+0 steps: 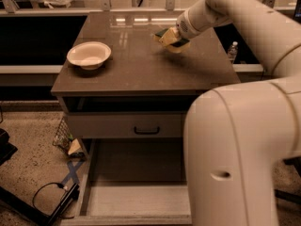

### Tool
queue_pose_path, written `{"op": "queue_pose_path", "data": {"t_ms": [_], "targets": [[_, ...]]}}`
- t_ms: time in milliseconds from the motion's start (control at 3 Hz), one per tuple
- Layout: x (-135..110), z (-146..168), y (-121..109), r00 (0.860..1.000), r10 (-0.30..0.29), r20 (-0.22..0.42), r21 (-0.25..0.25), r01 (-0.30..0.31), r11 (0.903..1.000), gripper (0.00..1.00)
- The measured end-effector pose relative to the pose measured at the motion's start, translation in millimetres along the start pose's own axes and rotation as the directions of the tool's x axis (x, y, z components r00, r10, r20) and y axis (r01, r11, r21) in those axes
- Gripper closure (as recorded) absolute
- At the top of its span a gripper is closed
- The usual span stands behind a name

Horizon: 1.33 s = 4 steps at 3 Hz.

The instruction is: Pick sponge from middle drawer and place on counter

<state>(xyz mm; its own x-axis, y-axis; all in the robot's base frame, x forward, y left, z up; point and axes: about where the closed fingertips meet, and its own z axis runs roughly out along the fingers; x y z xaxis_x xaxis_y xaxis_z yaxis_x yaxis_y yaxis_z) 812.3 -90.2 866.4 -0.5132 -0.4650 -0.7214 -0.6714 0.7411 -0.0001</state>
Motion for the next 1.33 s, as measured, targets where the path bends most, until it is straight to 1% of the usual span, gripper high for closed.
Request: {"op": "queue_pose_path", "data": {"t_ms": [333,667,1333], "targets": [[-3.8,71.2,-29.3,0.995,0.090,0.053,-0.031,-0.088,0.9956,0.98],[-7.1,76.1,-29.6,0.995,0.086,0.052,-0.035,-0.084,0.9959,0.76],[-8.4,76.2,-28.7,0.995,0.086,0.051,-0.037,-0.084,0.9958,0.30]]}}
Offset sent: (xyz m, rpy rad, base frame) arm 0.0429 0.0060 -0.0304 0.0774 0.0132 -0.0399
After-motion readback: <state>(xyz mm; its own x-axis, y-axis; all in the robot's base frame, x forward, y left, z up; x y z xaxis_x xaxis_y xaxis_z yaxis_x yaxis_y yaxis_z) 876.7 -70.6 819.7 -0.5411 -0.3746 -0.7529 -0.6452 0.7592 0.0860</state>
